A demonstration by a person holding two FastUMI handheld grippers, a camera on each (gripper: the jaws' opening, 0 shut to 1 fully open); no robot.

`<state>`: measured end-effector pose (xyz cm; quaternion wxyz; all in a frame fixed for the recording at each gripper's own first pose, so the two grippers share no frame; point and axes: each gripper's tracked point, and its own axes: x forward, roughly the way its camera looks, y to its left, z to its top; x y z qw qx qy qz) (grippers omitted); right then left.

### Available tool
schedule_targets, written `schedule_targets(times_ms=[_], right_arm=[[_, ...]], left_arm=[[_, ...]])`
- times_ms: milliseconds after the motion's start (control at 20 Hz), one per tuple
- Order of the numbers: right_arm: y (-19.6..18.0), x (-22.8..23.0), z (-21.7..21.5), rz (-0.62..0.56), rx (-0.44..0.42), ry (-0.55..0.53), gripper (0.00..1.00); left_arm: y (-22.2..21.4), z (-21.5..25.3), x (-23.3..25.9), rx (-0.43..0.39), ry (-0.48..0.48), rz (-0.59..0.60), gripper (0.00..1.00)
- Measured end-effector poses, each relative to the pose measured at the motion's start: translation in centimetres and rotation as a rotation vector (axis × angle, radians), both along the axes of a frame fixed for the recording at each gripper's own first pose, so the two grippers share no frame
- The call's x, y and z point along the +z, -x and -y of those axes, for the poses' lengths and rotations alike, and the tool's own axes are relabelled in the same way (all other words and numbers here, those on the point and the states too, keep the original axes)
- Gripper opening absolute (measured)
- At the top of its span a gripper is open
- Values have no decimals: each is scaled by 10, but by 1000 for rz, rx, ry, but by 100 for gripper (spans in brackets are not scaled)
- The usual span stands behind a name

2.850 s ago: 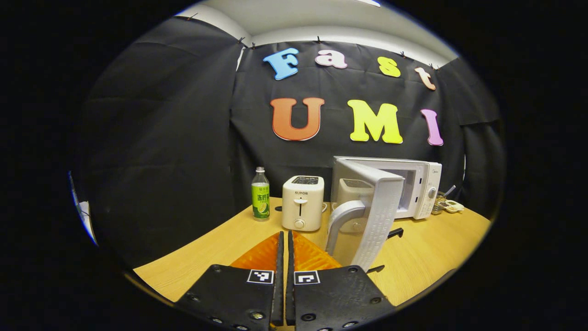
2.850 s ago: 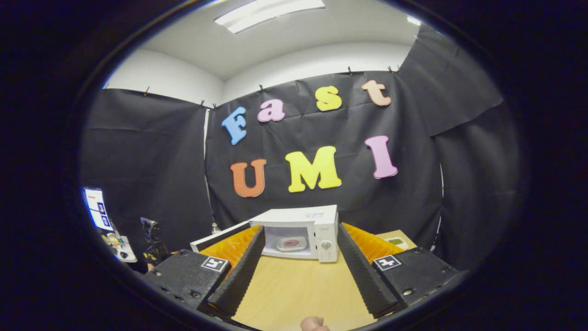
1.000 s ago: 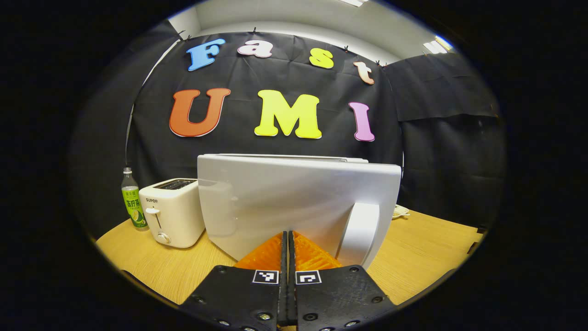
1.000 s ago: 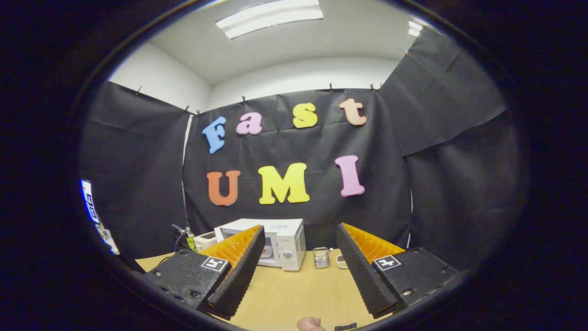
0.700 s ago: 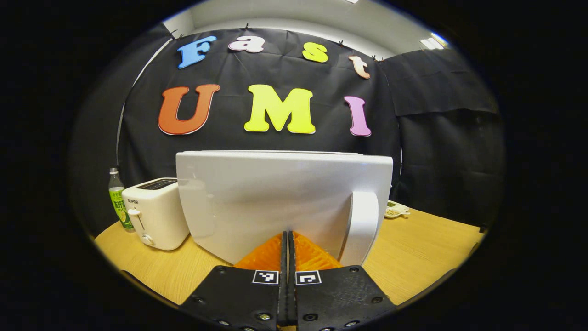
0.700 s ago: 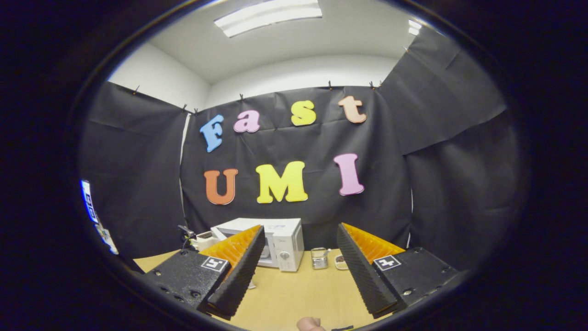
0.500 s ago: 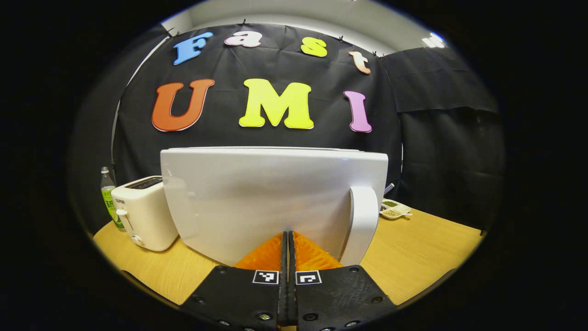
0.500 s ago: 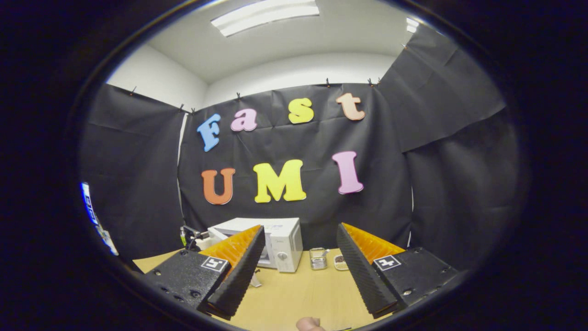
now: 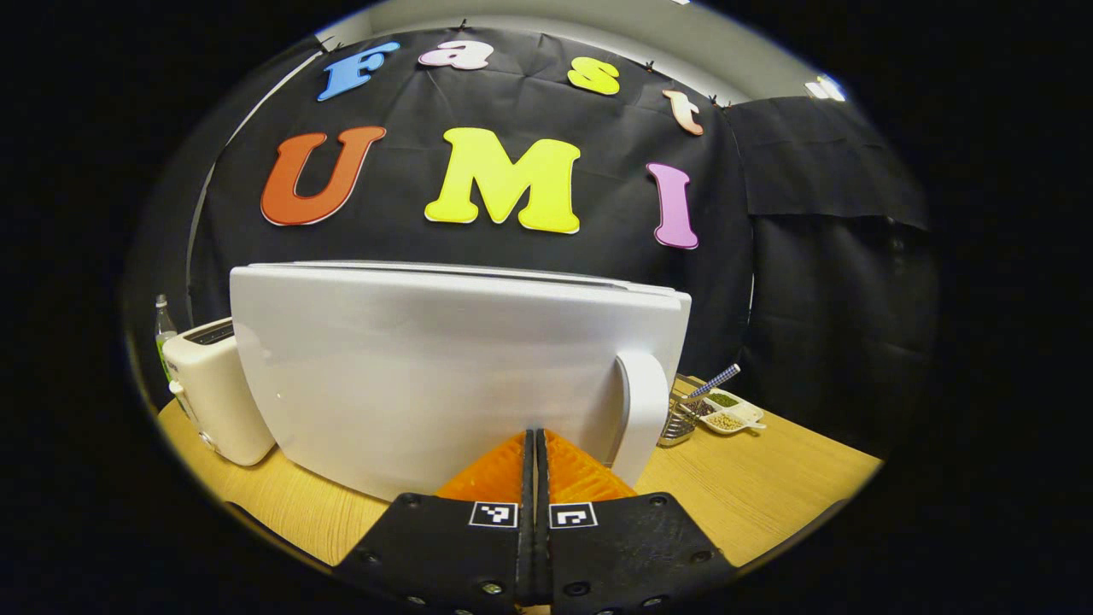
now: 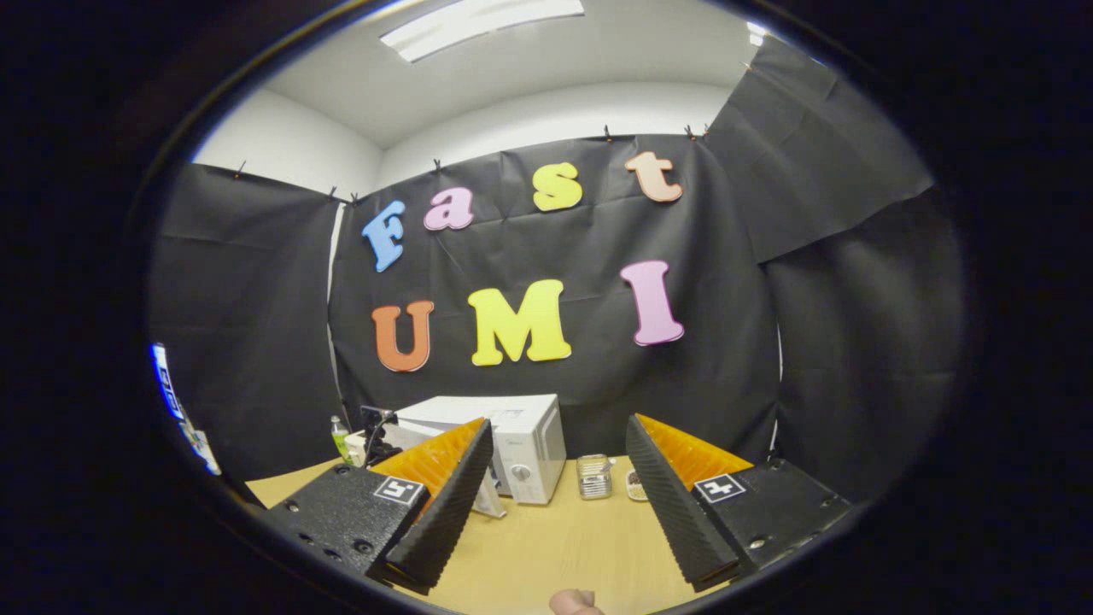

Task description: Open the microwave oven with the left hand, put the food in, and close the microwave oven.

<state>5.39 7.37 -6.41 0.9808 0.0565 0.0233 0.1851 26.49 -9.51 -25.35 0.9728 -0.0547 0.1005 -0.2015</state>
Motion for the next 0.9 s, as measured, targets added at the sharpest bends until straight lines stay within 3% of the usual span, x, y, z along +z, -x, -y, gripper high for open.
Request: schedule_targets(times_ms=[250,550,750,800,850,900], right_arm=[[-22,-13,-2,-26,17,-29,100],[-41,-31,-5,-80,39,-55,100],[-43,-35,1,-87,18,-48,100],[-42,-37,5,-90,7,-48,100],[-42,-37,7,-94,-2,-49,100],[-39,-36,9,-97,-9,-47,100]], left_arm=[[-24,13,-3,16,-26,-6,0],[-45,12,-16,103,-108,-33,0],[-44,13,-14,120,-103,-21,0],[-45,14,-15,117,-98,-28,11],[-44,13,-13,117,-91,-31,0],[-45,13,-12,113,-81,-38,0]])
